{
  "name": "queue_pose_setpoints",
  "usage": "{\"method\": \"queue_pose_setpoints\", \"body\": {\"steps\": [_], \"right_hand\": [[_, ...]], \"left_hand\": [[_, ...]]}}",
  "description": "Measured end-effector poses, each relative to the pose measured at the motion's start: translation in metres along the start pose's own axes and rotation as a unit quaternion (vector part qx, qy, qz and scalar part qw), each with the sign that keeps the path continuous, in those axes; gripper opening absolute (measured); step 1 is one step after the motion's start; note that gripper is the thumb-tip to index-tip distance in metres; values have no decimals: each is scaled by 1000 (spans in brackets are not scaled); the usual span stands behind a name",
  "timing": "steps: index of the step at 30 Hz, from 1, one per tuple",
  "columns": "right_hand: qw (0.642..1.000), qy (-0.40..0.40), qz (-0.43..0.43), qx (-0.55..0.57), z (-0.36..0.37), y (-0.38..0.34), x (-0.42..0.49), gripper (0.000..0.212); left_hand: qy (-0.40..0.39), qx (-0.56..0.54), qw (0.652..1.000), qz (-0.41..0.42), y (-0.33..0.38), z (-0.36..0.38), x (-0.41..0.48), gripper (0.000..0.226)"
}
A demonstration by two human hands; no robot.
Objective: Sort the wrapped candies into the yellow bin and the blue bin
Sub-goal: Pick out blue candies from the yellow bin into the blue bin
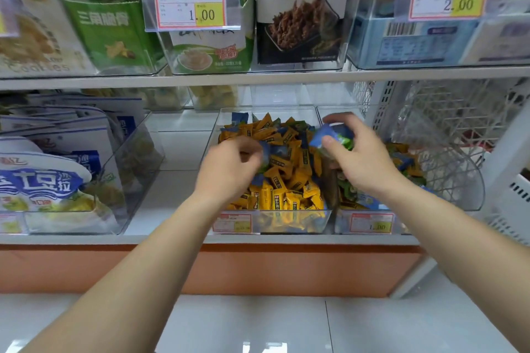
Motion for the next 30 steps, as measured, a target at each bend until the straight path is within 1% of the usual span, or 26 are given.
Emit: {"method": "queue_pose_setpoints", "body": {"steps": [2,3,4,5,6,7,8,9,11,13,14,16,18,20,22,24,25,26,27,29,30], "right_hand": [[988,36,-43,-141,-21,13,2,30],[980,36,-37,-192,-28,25,3,31],[970,22,-21,-243,-32,39,4,31],[956,-9,3,-295,-33,54,4,31],[938,-58,32,-340,-30,70,3,33],[921,-105,59,-371,-27,81,1,37],[907,-132,79,-393,-26,87,0,41],[897,-130,83,-414,-26,84,2,45],[895,-77,47,-438,-26,63,10,48],[913,-35,-8,-406,-13,32,15,46],[926,-34,-33,-373,-1,16,16,45],[947,-67,-72,-305,30,-8,14,45],[953,-117,-101,-260,62,-21,15,49],[949,-160,-109,-248,88,-24,18,56],[946,-196,-89,-244,106,-19,22,62],[945,-207,-71,-243,115,-12,24,63],[946,-199,-76,-246,115,-11,25,61],[947,-187,-87,-246,113,-11,26,53],[950,-176,-97,-238,110,-11,27,42],[957,-162,-93,-222,99,-9,29,21],[960,-151,-83,-219,93,-7,31,18]], "left_hand": [[16,81,997,-6,-17,-8,0,31],[6,112,994,-15,-25,-5,0,40],[-12,140,990,-20,-31,-1,0,49],[-33,163,986,-22,-34,4,1,55],[-50,177,983,-21,-36,8,1,58],[-60,183,981,-16,-37,11,2,58],[-64,181,981,-8,-37,13,2,56],[-60,173,983,-3,-36,12,3,53],[-37,142,989,-11,-37,3,4,49],[-28,132,991,-21,-39,-5,5,49],[-30,140,990,-20,-40,-7,6,47],[-39,161,986,-11,-41,-10,7,38],[-51,173,984,-4,-40,-11,5,25],[-59,174,983,6,-39,-12,3,15],[-54,178,983,10,-37,-15,2,11],[-28,169,985,9,-35,-21,3,9],[-9,151,988,10,-33,-24,3,8],[10,122,992,12,-31,-27,5,8],[26,83,996,10,-29,-29,6,7],[32,-3,999,5,-25,-24,7,9],[19,-31,999,8,-23,-18,7,12]]}}
Point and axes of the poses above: each hand's wrist, its own x-axis towards the middle knuckle, its own z-axis out of the palm, y = z × x, the point moved 7 cm from there along x, towards the middle knuckle, and after that the axes turned 3 degrees about z, right-handed, at the moved point
